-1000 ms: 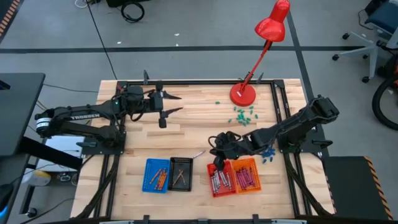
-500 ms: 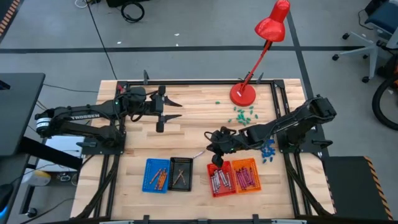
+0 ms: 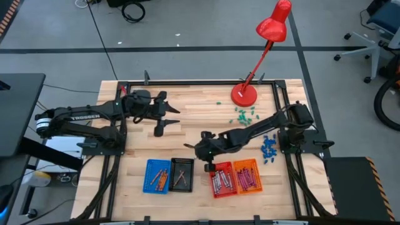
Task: Sort crayons
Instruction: Put the black crayon into the red basket
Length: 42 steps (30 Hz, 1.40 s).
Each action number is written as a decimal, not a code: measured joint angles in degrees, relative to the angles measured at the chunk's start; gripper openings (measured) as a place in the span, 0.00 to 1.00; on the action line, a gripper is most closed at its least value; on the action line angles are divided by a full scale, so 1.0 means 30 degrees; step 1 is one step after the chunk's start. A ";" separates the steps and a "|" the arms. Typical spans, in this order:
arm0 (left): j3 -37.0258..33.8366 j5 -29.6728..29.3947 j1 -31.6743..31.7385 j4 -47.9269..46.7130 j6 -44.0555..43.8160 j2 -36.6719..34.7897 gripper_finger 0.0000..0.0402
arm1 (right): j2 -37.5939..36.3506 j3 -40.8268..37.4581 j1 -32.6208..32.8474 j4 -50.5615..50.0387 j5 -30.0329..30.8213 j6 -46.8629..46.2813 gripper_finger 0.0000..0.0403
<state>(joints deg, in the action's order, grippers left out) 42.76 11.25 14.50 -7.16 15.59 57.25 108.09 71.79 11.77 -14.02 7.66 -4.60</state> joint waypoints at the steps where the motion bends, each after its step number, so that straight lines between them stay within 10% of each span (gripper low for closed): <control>1: 0.0000 0.0009 0.0000 -0.0288 0.0013 0.0000 0.48 | 0.0123 0.0016 -0.0157 0.0000 -0.0458 0.0358 0.18; 11: -0.0716 -0.0007 0.0149 -0.1445 0.0213 -0.0015 0.48 | 0.1057 0.0909 -0.1262 -0.1485 -0.2157 -0.0096 0.37; 25: -0.0816 -0.0087 0.0590 -0.1469 0.0074 -0.0007 0.48 | 0.6134 0.9045 -0.0824 -1.0519 -0.1494 0.0923 0.39; 42: -0.0820 -0.0087 0.0590 -0.2068 0.0133 -0.0015 0.48 | 0.6761 0.8788 -0.0795 -1.0596 -0.0933 0.2105 0.39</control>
<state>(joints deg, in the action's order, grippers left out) 40.30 10.98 16.27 -13.37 15.99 57.21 128.38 98.16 9.39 -45.81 4.86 1.72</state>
